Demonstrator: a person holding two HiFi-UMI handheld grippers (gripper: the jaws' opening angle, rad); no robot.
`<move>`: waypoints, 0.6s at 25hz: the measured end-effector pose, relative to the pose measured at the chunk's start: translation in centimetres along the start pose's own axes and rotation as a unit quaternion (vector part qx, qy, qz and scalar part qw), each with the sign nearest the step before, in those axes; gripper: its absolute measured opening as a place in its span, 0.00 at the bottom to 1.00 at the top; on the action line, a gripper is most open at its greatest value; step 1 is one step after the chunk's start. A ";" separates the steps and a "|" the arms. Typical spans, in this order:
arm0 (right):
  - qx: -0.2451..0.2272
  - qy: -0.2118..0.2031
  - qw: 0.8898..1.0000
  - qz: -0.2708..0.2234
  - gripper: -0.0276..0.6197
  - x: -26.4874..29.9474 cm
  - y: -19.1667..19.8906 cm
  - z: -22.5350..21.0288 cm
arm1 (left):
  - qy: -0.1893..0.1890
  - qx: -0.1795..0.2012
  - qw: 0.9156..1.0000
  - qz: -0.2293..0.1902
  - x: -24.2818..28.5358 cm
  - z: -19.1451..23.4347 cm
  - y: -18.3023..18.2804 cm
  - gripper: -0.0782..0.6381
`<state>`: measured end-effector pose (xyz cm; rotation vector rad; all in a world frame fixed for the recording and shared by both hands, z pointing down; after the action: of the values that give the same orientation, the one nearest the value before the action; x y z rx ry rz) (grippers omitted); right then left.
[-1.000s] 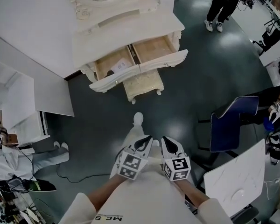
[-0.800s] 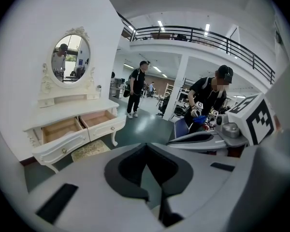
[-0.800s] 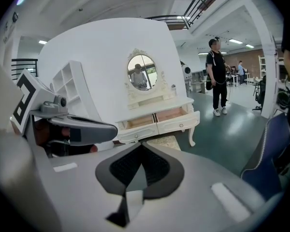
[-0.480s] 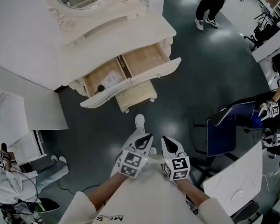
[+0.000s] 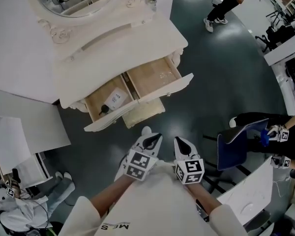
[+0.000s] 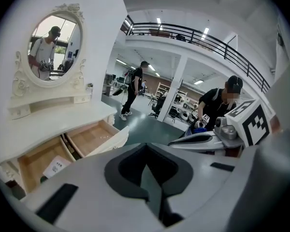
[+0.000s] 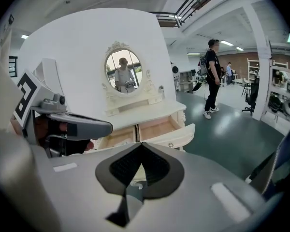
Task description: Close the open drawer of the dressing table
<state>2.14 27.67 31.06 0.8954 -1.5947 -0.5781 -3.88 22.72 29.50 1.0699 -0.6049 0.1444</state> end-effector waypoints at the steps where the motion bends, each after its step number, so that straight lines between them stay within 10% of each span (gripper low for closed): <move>1: 0.001 0.004 1.000 -0.001 0.05 0.8 -0.6 -0.3 | 0.005 0.004 1.000 0.001 0.5 0.7 -0.6 0.12; 15: 0.004 0.036 0.999 0.001 0.05 7.5 -3.0 -4.5 | 0.047 0.024 0.997 0.051 6.9 6.4 -1.0 0.12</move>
<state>6.87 20.38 34.13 0.9107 -1.5333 -0.5327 -0.34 15.55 34.55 1.0731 -0.5743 0.2973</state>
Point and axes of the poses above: the fingertips, and each gripper's own axes: x forward along the fingers, z to its left, y out of its underside, the point moved 1 cm from there along -x, backward along the fingers, and after that the axes turned 1 degree about y, right-handed, at the moved point
